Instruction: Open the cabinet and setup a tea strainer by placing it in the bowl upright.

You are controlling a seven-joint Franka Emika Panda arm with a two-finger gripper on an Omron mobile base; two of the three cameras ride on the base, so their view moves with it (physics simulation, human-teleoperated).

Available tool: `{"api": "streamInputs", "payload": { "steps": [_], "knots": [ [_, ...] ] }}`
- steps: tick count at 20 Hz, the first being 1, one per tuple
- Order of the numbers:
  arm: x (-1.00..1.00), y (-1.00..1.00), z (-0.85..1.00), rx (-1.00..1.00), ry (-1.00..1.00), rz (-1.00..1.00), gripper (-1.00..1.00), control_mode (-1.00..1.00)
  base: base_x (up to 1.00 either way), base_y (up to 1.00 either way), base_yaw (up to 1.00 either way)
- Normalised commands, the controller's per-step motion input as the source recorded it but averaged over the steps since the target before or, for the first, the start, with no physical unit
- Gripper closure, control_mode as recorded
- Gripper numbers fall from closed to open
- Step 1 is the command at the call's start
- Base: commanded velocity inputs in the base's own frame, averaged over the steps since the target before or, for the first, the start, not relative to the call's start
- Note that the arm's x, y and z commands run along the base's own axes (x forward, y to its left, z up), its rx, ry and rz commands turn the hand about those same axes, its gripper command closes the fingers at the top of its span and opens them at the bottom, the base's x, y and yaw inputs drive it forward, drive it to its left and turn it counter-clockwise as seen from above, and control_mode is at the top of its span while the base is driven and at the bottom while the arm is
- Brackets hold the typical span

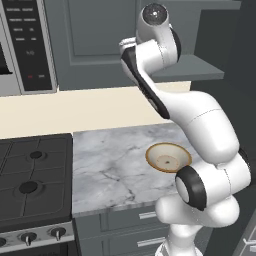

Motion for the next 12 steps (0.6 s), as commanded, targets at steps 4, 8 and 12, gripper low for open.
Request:
{"api": "streamInputs", "payload": {
  "steps": [4,8,12],
  "knots": [
    [0.20,-0.06,-0.15,0.00,-0.01,0.00,-1.00,-1.00,0.00,0.00,0.00],
    [0.01,0.00,-0.02,0.00,-0.05,0.00,-1.00,-1.00,0.00,0.00,0.00],
    [0.01,-0.03,0.00,0.00,-0.05,0.00,1.00,-1.00,0.00,0.00,0.00]
  ]
}}
